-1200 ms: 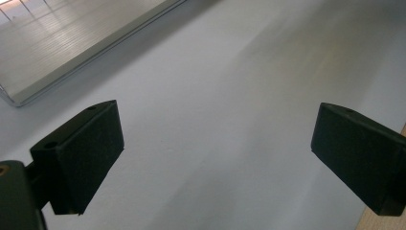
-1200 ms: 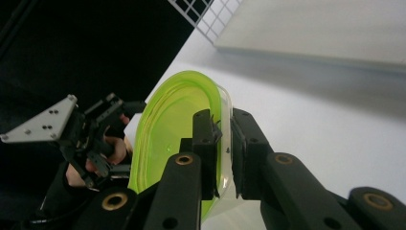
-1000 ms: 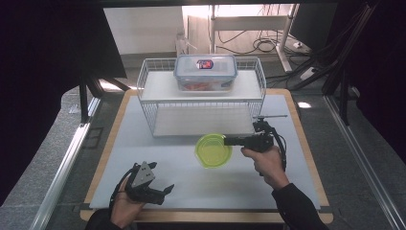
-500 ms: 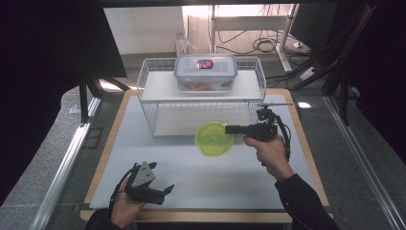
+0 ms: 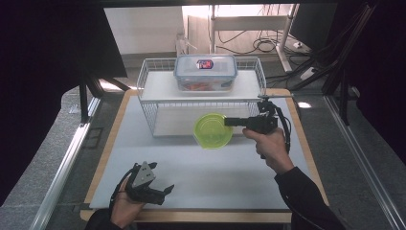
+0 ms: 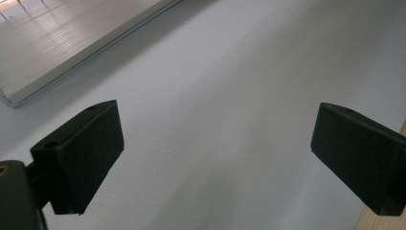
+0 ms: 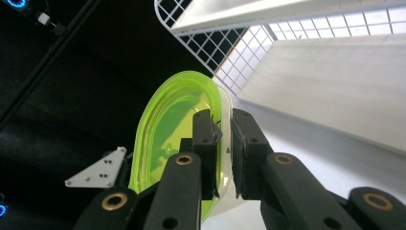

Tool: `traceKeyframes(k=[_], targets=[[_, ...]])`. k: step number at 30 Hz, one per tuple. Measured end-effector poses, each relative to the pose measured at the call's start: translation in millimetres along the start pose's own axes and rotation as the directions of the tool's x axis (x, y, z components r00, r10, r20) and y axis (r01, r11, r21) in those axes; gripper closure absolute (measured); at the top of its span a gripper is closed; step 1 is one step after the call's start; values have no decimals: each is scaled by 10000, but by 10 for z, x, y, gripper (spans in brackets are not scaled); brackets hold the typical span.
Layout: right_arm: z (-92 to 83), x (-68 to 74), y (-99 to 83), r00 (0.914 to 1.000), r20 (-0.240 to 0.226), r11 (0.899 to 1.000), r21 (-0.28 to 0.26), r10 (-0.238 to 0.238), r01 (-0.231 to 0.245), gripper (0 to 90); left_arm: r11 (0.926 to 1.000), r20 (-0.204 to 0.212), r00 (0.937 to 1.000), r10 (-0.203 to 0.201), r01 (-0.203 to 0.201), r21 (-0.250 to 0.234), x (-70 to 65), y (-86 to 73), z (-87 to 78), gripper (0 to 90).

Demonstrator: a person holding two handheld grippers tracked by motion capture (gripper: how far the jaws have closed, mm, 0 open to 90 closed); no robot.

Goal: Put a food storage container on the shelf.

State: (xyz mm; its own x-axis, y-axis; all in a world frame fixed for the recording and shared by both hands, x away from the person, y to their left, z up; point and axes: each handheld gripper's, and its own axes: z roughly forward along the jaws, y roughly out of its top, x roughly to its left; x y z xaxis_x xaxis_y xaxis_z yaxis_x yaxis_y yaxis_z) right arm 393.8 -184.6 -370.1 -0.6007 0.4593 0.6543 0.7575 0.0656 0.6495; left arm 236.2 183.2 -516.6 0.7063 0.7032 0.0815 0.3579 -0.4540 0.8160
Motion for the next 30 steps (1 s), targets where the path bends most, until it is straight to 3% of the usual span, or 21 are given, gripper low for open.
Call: traceKeyframes(k=[30], targets=[[-45, 198, 519, 9989, -419, 9992, -336, 193, -207, 817, 10000, 36, 10000, -15, 15, -22, 0, -2, 4, 40]])
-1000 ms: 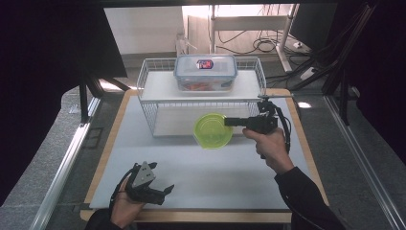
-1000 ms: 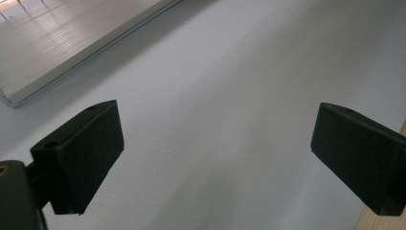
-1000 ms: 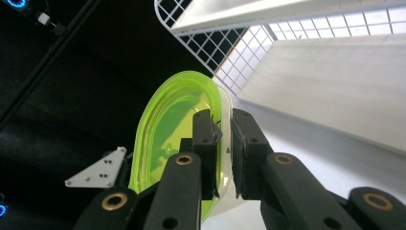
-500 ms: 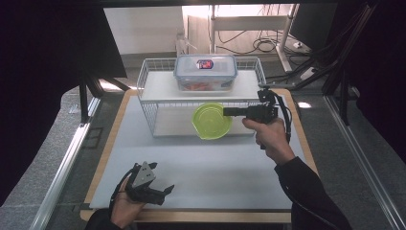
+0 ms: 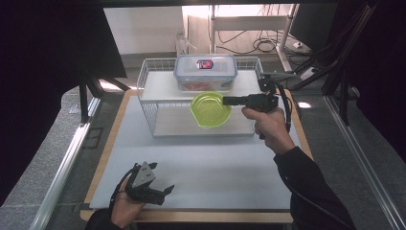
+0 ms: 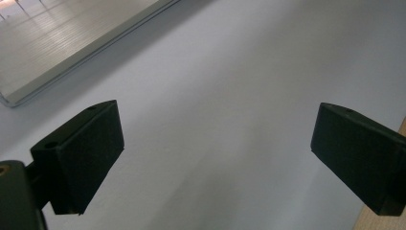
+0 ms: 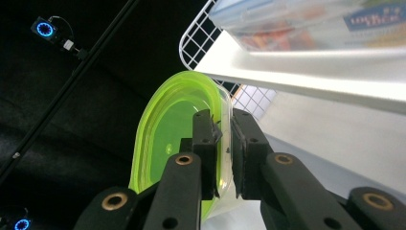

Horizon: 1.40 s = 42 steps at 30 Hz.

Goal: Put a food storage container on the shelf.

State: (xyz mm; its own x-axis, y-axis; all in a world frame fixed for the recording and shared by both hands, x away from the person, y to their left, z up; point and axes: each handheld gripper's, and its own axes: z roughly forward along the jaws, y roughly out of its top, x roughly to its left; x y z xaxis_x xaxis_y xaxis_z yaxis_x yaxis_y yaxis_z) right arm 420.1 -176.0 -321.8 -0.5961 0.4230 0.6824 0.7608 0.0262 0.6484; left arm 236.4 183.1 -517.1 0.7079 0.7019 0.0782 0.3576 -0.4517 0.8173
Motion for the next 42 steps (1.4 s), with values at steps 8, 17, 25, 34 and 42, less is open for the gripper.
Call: traceKeyframes(k=[8, 17, 25, 34, 42], targets=[[13, 74, 140, 10000, -2, 10000, -62, -15, 15, 817, 10000, 2, 10000, -18, 18, -35, -1, 0, -3, 40], [29, 153, 332, 9999, 120, 9996, -287, 16, -12, 817, 9999, 27, 9999, -98, 99, -141, 6, 1, -19, 40], [39, 231, 503, 9991, 421, 9981, -609, -48, 74, 817, 9999, 18, 10000, -77, 77, -149, 5, 2, -23, 40], [63, 238, 692, 9966, 818, 9944, -1057, 9, 78, 817, 9998, 33, 10000, -76, 77, -159, 5, 1, -24, 40], [87, 234, 857, 9924, 1210, 9881, -1535, 204, -16, 816, 9999, 65, 10000, -41, 41, -144, 4, 2, -23, 40]])
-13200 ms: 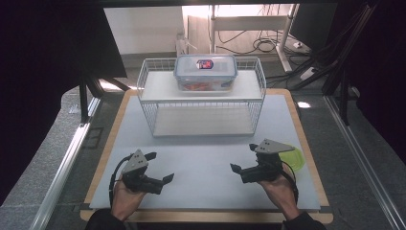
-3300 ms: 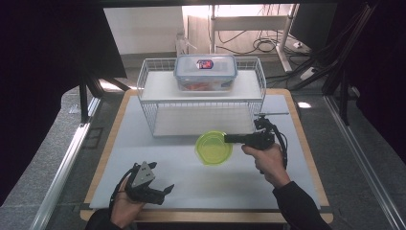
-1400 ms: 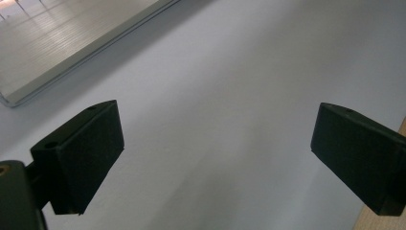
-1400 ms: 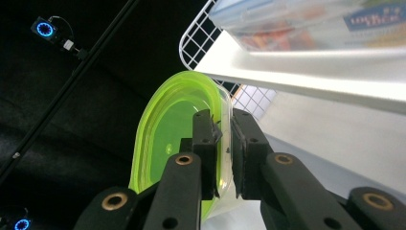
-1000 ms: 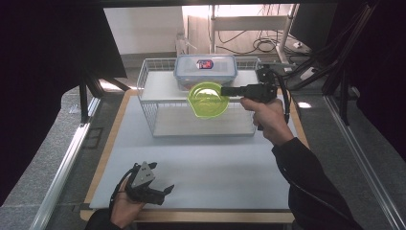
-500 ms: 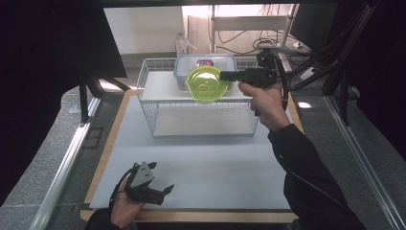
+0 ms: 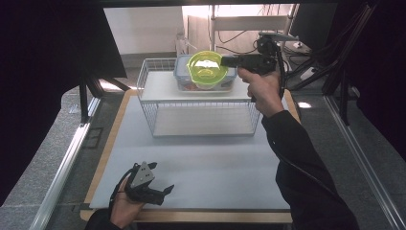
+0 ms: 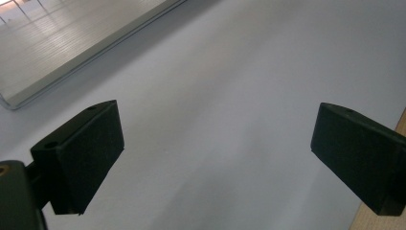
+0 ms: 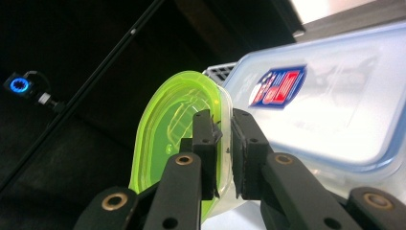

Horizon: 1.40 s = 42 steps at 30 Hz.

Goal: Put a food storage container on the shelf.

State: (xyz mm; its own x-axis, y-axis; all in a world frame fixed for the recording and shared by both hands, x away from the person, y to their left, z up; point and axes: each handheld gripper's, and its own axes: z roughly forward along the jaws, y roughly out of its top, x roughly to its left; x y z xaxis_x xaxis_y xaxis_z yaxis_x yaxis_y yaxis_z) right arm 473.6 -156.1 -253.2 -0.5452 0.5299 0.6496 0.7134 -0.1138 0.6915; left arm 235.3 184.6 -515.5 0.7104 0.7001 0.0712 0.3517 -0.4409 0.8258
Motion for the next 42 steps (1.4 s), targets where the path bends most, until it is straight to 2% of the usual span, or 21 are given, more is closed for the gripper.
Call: traceKeyframes(k=[13, 22, 26, 30, 34, 36, 38, 42], targets=[[146, 1, 230, 9954, 933, 9977, -668, 194, -132, 816, 10000, 67, 10000, -7, 7, 41, -1, -2, 4, 40], [304, -64, 321, 9868, 1483, 9933, -1048, 647, -494, 814, 10000, 113, 9999, 4, -4, 48, -4, -3, 5, 40], [346, -79, 340, 9818, 1773, 9920, -1171, 681, -477, 812, 10000, 137, 9999, 42, -43, 73, -8, -2, 10, 40], [372, -99, 349, 9803, 1815, 9900, -1302, 775, -541, 803, 9999, 152, 9998, 85, -87, 103, -16, -1, 15, 40], [408, -99, 349, 9752, 2115, 9888, -1451, 645, -340, 775, 9999, 176, 9998, 89, -91, 112, -18, -1, 17, 40], [421, -114, 349, 9749, 2134, 9884, -1486, 636, -320, 728, 9999, 185, 9998, 107, -109, 131, -18, -1, 18, 40], [435, -132, 347, 9718, 2279, 9876, -1548, 606, -252, 732, 9998, 195, 9997, 127, -130, 155, -19, -2, 20, 40], [453, -158, 338, 9725, 2245, 9878, -1530, 617, -274, 727, 9997, 212, 9996, 158, -162, 189, -22, -2, 24, 40]])
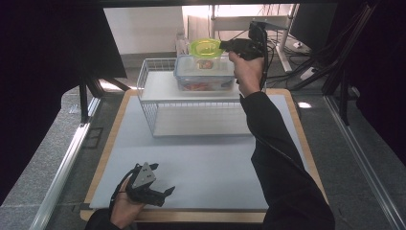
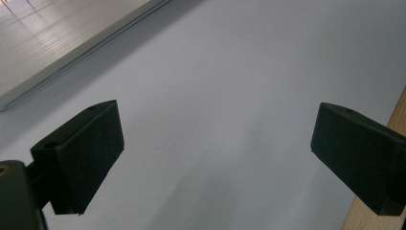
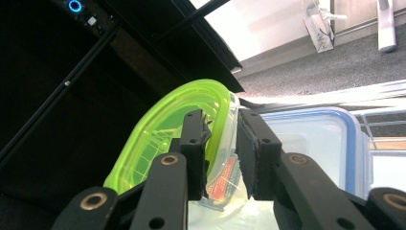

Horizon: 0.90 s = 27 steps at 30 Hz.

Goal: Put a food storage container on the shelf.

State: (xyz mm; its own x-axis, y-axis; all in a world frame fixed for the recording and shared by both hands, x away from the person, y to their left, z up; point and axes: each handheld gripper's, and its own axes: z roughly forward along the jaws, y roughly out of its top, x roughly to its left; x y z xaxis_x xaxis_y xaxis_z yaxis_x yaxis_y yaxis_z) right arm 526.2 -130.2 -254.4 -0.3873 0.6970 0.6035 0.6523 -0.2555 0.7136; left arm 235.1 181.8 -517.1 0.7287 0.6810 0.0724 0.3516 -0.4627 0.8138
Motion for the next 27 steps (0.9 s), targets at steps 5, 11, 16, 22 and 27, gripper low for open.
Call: traceKeyframes(k=[5, 11, 16, 22, 27], targets=[[-4, 7, -2, 10000, 40, 10000, -48, -9, 9, 715, 10000, 15, 10000, 38, -38, 32, -7, 1, 5, 40], [-42, -1, 14, 9991, -58, 9991, -50, -418, 418, 543, 10000, -36, 10000, 92, -92, 31, -7, 3, -1, 40], [-87, -51, 18, 9938, -644, 9958, 44, -906, 910, 363, 10000, -76, 9999, 86, -87, -45, -8, 4, -3, 40], [-191, -92, -16, 9820, -841, 9852, 125, -1693, 1709, 252, 9999, -85, 10000, 44, -44, -98, -9, 6, -5, 39], [-282, -88, -89, 9651, -657, 9664, 273, -2535, 2557, 190, 9999, -94, 9999, 52, -53, -98, -13, 8, -2, 39]])
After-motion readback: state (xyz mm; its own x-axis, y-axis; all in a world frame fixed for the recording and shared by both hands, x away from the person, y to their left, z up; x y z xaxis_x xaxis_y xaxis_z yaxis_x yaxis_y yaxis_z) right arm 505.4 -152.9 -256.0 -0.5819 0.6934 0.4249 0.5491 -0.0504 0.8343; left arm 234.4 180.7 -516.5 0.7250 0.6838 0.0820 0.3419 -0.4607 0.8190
